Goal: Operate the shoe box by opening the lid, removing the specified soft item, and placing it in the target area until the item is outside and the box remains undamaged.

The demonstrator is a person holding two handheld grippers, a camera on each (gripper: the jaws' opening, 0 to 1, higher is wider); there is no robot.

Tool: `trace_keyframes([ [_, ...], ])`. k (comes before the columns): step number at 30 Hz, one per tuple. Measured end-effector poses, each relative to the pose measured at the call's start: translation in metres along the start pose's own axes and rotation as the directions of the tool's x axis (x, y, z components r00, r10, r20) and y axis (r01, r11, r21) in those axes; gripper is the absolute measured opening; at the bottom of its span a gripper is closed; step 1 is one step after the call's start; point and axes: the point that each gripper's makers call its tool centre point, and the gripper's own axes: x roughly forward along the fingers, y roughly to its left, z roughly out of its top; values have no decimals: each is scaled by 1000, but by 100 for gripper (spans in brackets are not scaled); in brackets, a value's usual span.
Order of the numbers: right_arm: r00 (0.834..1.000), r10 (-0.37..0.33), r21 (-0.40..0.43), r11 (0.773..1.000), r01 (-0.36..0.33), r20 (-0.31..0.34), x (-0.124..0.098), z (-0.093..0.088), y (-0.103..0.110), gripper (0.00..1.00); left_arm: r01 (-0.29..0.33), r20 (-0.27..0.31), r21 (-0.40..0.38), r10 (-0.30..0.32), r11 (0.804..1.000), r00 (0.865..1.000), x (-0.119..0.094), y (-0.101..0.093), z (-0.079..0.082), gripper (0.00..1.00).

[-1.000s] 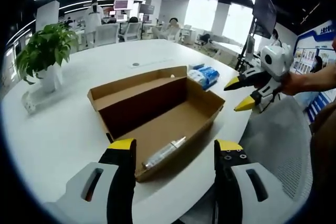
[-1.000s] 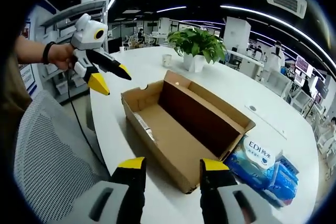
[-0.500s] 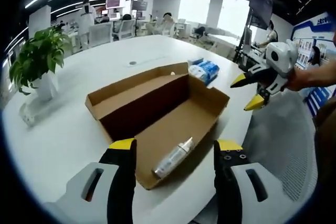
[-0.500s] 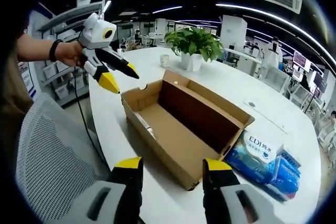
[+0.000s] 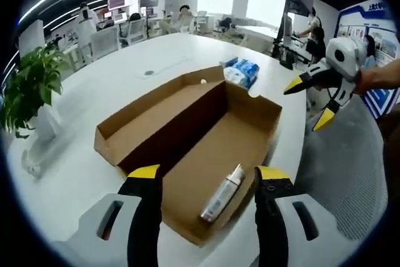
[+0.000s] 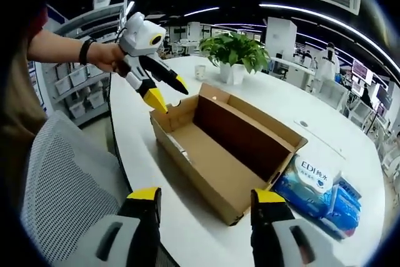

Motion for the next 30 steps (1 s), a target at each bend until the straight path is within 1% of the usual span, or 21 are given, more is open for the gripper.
trace_keyframes([
  [3,1000,5,2,1000,-5,-2,0,0,2,58,12,-36,29,-11,1000,999,7,3,-5,59],
  [6,1000,8,5,1000,-8,-4,0,-1,2,58,18,-56,41,-16,999,998,12,8,-7,59],
  [9,1000,10,9,1000,-10,-6,1,-1,3,58,45,-86,55,-41,997,995,18,10,-10,60],
  [11,1000,11,9,1000,-11,-9,1,-1,3,58,65,-102,80,-57,995,993,22,10,-11,63],
  [13,1000,13,11,1000,-13,-11,1,-1,3,58,87,-142,123,-70,989,987,27,9,-16,64],
  [15,1000,16,11,1000,-15,-14,1,-1,3,59,97,-182,175,-65,980,981,33,11,-21,64],
  [17,1000,18,13,1000,-18,-16,1,-1,3,59,120,-222,213,-72,970,972,39,11,-27,64],
  [19,1000,21,18,1000,-21,-18,1,-1,4,60,153,-248,224,-96,962,964,44,7,-32,65],
  [20,1000,23,18,1000,-23,-19,1,-1,4,60,166,-254,217,-109,962,961,47,5,-33,65],
  [22,999,26,20,999,-25,-21,2,-1,5,60,175,-259,199,-121,964,958,52,6,-33,65],
  [24,999,30,18,999,-29,-26,3,-1,6,61,185,-274,212,-124,960,954,57,8,-35,66],
  [26,999,31,24,999,-30,-21,3,0,7,61,200,-297,247,-122,948,947,59,8,-37,66],
  [27,999,32,25,999,-31,-18,3,1,8,61,212,-319,272,-120,939,940,60,8,-40,66],
  [30,999,29,25,999,-29,-20,3,0,7,61,235,-355,312,-116,921,927,66,8,-46,65],
])
